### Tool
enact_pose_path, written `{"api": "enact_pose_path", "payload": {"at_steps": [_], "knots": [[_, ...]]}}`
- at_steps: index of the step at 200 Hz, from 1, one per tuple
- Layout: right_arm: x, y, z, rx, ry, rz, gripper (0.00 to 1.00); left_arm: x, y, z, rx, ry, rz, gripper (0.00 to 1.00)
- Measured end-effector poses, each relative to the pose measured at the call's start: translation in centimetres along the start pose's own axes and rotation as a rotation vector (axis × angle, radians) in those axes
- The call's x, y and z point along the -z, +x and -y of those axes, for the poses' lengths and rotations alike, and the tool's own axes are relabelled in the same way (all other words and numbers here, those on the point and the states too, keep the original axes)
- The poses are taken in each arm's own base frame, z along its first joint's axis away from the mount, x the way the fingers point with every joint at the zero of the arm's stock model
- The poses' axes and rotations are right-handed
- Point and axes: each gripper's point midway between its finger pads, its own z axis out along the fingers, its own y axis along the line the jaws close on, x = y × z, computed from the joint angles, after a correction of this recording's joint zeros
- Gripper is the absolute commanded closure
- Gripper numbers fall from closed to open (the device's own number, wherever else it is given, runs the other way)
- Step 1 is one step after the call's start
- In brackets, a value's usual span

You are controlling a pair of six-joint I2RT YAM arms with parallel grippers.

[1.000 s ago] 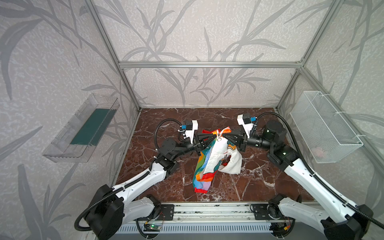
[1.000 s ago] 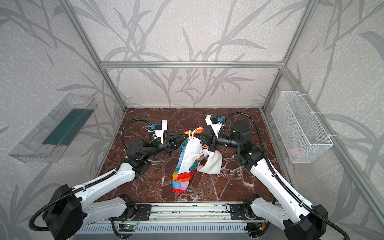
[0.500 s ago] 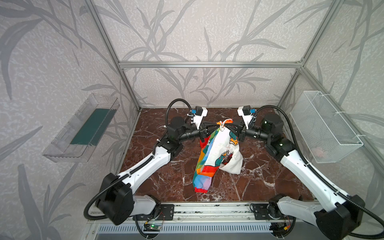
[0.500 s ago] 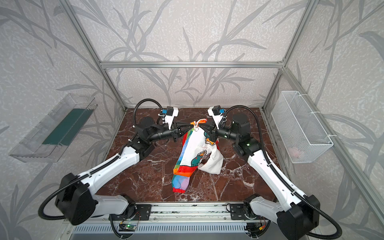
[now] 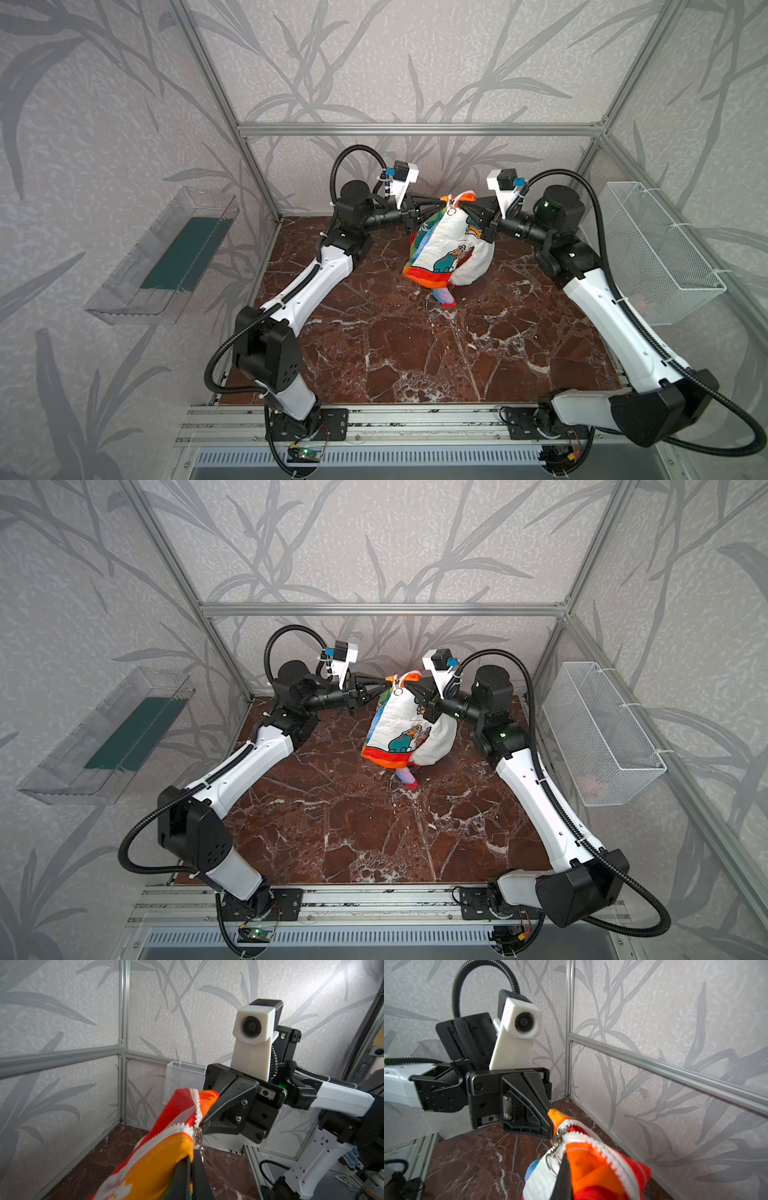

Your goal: Zip up the jacket

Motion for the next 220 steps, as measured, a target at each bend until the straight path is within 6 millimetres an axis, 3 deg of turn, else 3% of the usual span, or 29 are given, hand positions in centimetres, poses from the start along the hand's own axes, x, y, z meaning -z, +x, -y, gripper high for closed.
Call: {"api": "enact_pose_path", "payload": {"at_steps": [21, 39, 62, 84, 100, 141, 178, 220], "knots": [[0.6, 6.2, -1.6, -0.116, -0.005, -0.102, 1.0, 0.8, 6.7, 0.3, 0.123, -0.018, -0.08, 1.0], [1.7, 13.5, -2.7, -0.249, 0.017, -0.221, 1.0, 1.1, 13.9, 0.6, 0.252, -0.045, -0.176, 1.0], [4.1, 22.1, -5.1, -0.412, 0.043, -0.345, 1.0, 1.7, 22.7, 2.8, 0.406, -0.059, -0.283, 1.0], [6.0, 26.4, -7.2, -0.514, 0.048, -0.398, 1.0, 2.1, 27.7, 4.5, 0.517, -0.047, -0.339, 1.0], [6.7, 27.3, -7.7, -0.56, 0.057, -0.401, 1.0, 2.0, 28.5, 5.3, 0.544, -0.035, -0.337, 1.0], [7.2, 26.9, -8.4, -0.626, 0.047, -0.384, 1.0, 2.0, 28.5, 6.1, 0.59, -0.031, -0.316, 1.0], [7.9, 27.2, -9.6, -0.674, 0.022, -0.396, 0.84, 2.2, 28.7, 7.6, 0.649, -0.032, -0.335, 1.0], [9.4, 27.6, -9.9, -0.712, 0.075, -0.426, 0.73, 3.2, 28.0, 8.6, 0.688, -0.092, -0.373, 1.0]]}}
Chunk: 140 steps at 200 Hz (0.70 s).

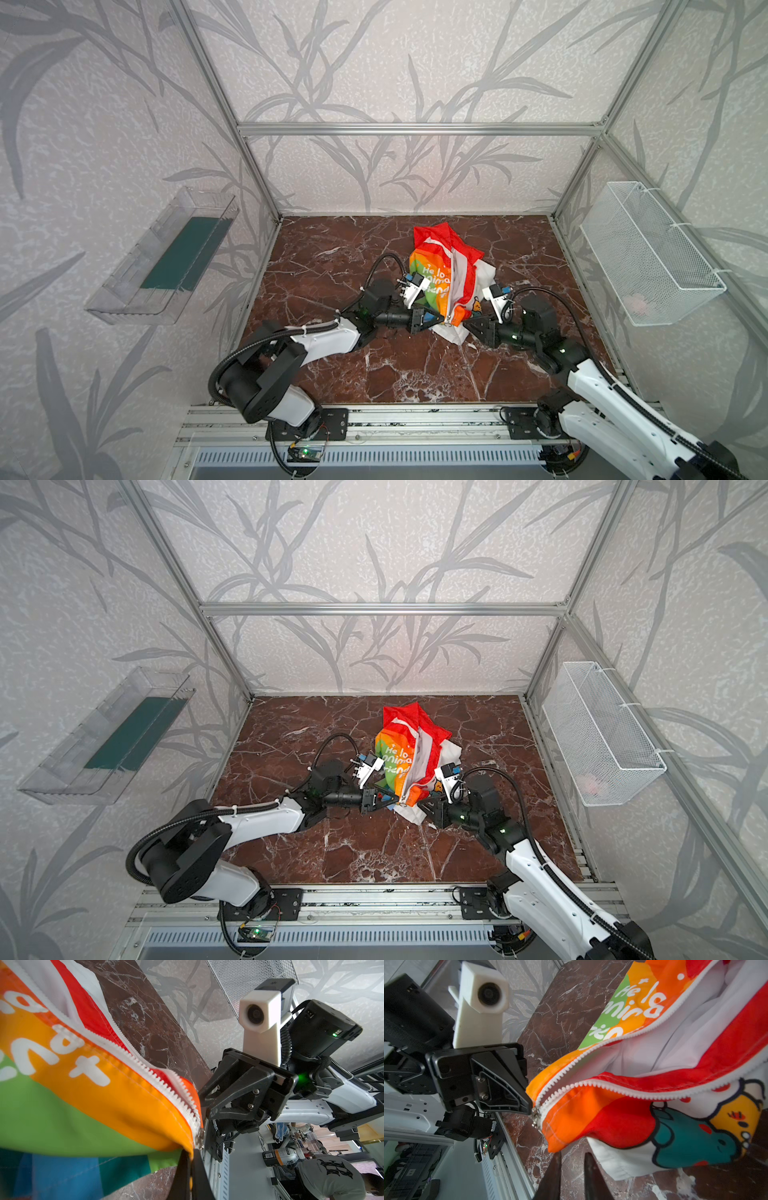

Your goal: Zip up the jacket

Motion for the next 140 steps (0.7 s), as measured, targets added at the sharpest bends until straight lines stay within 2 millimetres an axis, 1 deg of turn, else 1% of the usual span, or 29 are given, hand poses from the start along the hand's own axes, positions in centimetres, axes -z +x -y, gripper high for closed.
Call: {"api": "enact_pose_path", "payload": {"at_steps": [21, 35, 50, 63, 78, 89, 112, 127, 140], "knots": [[1.2, 0.4, -0.4, 0.005, 0.012, 0.019, 0.7, 0.2, 0.6, 0.1, 0.043, -0.023, -0.036, 1.0], [2.4, 0.4, -0.9, 0.035, 0.017, 0.05, 0.64, 0.1, 1.0, -0.1, 0.078, -0.042, -0.066, 1.0], [3.7, 0.3, -1.5, 0.115, 0.036, 0.096, 0.62, 0.1, 1.0, -0.2, 0.109, -0.058, -0.091, 1.0], [4.8, 0.4, -2.4, 0.219, 0.045, 0.136, 0.58, 0.1, 0.9, 0.0, 0.128, -0.06, -0.104, 1.0], [6.0, -0.2, -3.3, 0.326, 0.052, 0.213, 0.51, 0.0, 0.7, 0.3, 0.149, -0.059, -0.115, 1.0], [6.5, -0.6, -3.3, 0.377, 0.074, 0.257, 0.48, 0.0, 0.7, 0.4, 0.167, -0.059, -0.122, 1.0], [6.3, -0.7, -2.4, 0.481, 0.149, 0.266, 0.45, 0.0, 0.5, 0.6, 0.194, -0.058, -0.13, 1.0], [5.5, -0.6, -2.0, 0.551, 0.186, 0.233, 0.45, 0.1, -0.1, 0.8, 0.204, -0.057, -0.128, 1.0], [4.4, -0.4, -1.7, 0.617, 0.214, 0.187, 0.44, 0.1, -0.7, 0.9, 0.209, -0.052, -0.125, 1.0]]}}
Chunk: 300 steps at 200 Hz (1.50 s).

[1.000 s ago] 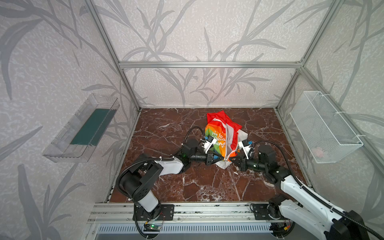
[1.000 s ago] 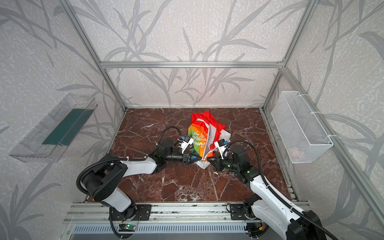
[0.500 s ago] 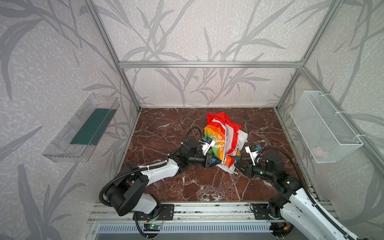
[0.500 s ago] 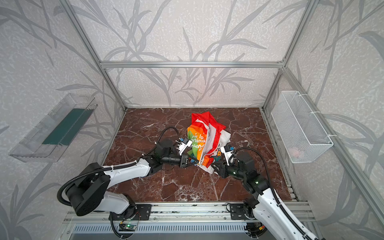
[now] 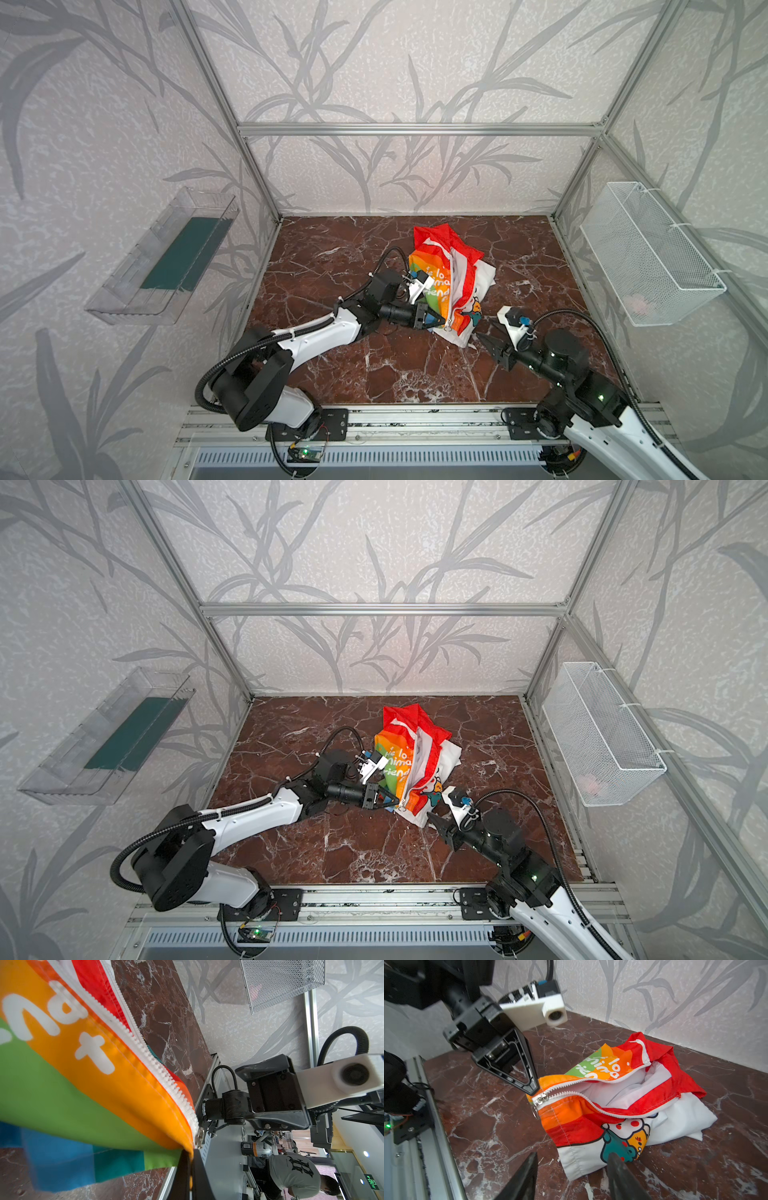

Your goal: Zip up the jacket

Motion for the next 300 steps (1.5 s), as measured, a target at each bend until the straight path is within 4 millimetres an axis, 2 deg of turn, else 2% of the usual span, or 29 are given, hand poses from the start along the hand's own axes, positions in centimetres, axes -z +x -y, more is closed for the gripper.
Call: {"api": "enact_pose_path", "payload": {"at_steps": [15, 23, 50, 54, 65, 109, 146, 207, 258, 300], "knots": [[-1.2, 0.6, -1.0, 0.128, -0.005, -0.043, 0.42, 0.0, -0.5, 0.2, 0.006, 0.007, -0.001, 1.0], [-1.8, 0.7, -1.8, 0.214, -0.01, -0.055, 0.37, 0.0, -0.7, 0.2, 0.009, 0.01, -0.001, 1.0], [-3.1, -0.5, -4.4, 0.486, 0.003, 0.012, 0.2, 0.1, -1.2, 0.4, 0.022, 0.019, 0.0, 1.0], [-3.2, -0.7, -4.5, 0.517, 0.016, 0.023, 0.15, 0.1, -1.2, 0.4, 0.023, 0.019, 0.002, 1.0], [-3.7, -1.1, -4.3, 0.582, 0.06, 0.036, 0.1, 0.2, -1.4, 0.5, 0.023, 0.023, 0.004, 1.0], [-5.3, -3.0, -3.2, 0.8, 0.251, 0.06, 0.08, 0.3, -1.5, 0.6, 0.037, 0.028, 0.003, 1.0], [-5.7, -3.8, -2.4, 0.888, 0.338, 0.057, 0.07, 0.3, -1.5, 0.6, 0.046, 0.029, 0.004, 1.0], [-5.5, -3.7, -1.7, 0.945, 0.379, 0.027, 0.06, 0.3, -1.6, 0.6, 0.053, 0.027, 0.006, 1.0], [-6.2, -2.3, -1.6, 0.981, 0.36, -0.03, 0.06, 0.3, -1.6, 0.6, 0.054, 0.024, 0.008, 1.0], [-6.8, -2.3, -0.6, 0.994, 0.396, -0.053, 0.06, 0.3, -1.6, 0.5, 0.054, 0.022, 0.009, 1.0]]}}
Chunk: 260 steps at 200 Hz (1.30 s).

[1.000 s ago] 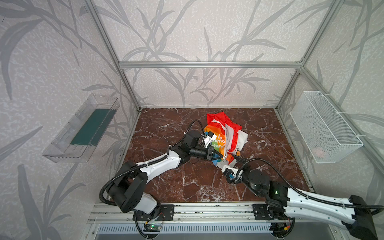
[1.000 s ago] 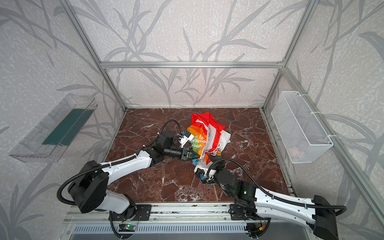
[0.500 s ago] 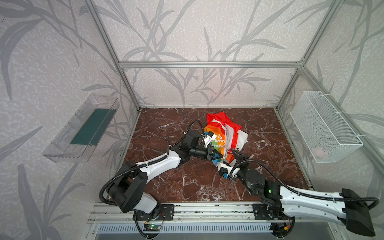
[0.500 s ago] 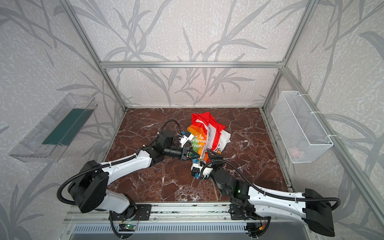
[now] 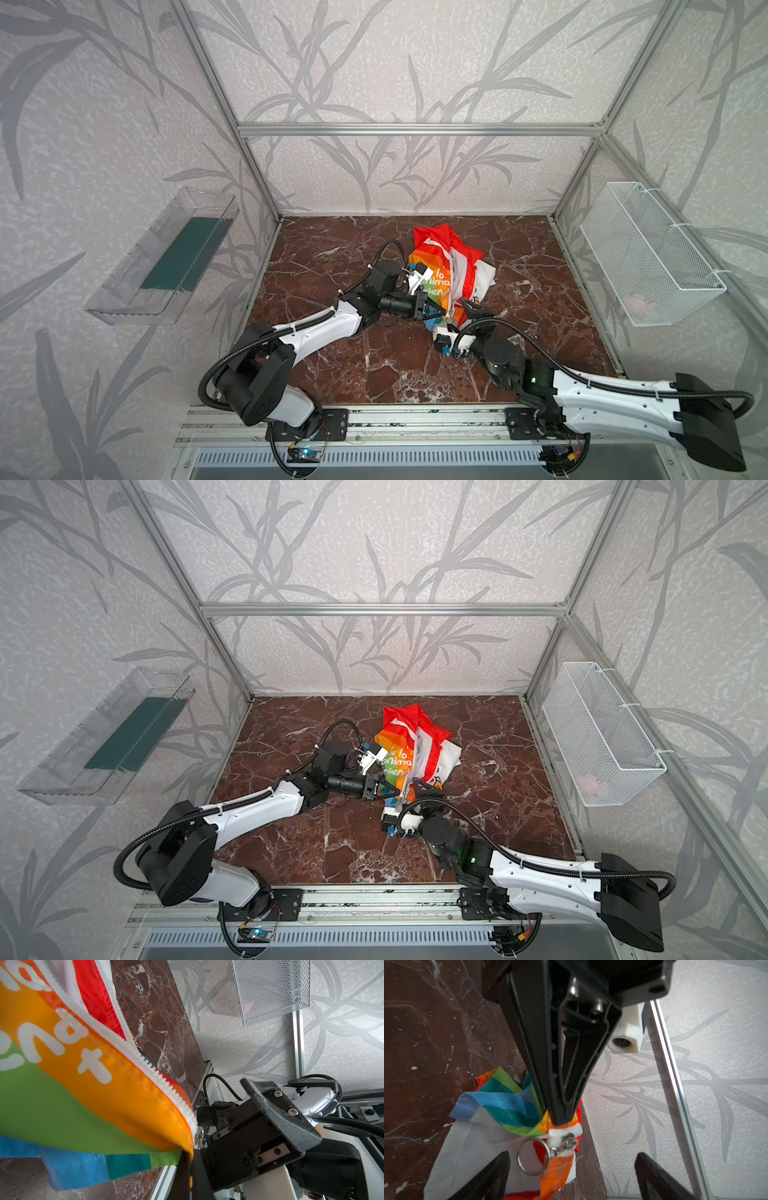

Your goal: Zip up the jacket

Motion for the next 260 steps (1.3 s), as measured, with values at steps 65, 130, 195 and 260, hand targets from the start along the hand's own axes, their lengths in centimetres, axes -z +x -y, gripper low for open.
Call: {"api": "enact_pose_path", "payload": {"at_steps": [65, 130, 195, 260], "knots": [[-0.5, -0.2, -0.1, 0.023, 0.009, 0.0, 0.07, 0.0, -0.1, 0.0, 0.006, -0.004, 0.005, 1.0], [0.6, -0.6, 1.7, -0.027, 0.036, 0.033, 0.16, 0.0, -0.1, -0.1, 0.007, -0.007, 0.007, 1.0], [1.0, -1.0, 0.8, -0.043, -0.045, 0.061, 0.48, 0.0, -0.1, -0.1, 0.007, -0.008, 0.008, 1.0], [0.8, -0.7, -0.4, -0.122, -0.167, 0.063, 1.0, 0.1, -0.5, -0.3, 0.004, -0.021, 0.025, 1.0]]}}
